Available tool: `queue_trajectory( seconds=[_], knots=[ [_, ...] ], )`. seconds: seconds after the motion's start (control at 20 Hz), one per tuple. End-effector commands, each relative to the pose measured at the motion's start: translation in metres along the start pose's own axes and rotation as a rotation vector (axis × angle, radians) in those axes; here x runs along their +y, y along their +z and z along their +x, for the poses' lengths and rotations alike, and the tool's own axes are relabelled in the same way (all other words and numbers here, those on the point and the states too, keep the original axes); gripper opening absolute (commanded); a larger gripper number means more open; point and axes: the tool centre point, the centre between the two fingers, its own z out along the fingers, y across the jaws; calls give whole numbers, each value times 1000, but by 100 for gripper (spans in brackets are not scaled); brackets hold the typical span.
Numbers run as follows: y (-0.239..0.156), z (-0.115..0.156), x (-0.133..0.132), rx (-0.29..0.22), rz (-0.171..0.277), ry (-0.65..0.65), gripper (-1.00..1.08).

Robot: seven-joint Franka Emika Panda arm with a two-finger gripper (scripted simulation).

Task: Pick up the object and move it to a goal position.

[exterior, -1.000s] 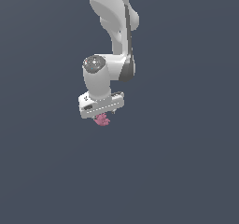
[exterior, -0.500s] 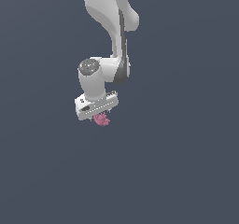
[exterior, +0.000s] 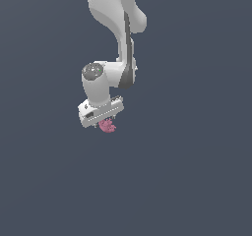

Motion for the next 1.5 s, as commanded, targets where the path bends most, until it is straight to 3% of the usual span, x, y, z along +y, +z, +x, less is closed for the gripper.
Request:
queue_trajectory(
  seconds=[0.0, 0.7, 0.75, 1.45],
  knots=[
    [4, 0, 0, 0, 0, 0, 100],
    [49, -1, 0, 0, 0, -4, 100],
    [49, -1, 0, 0, 0, -4, -100],
    [47, 6, -5, 2, -1, -7, -100]
  ],
)
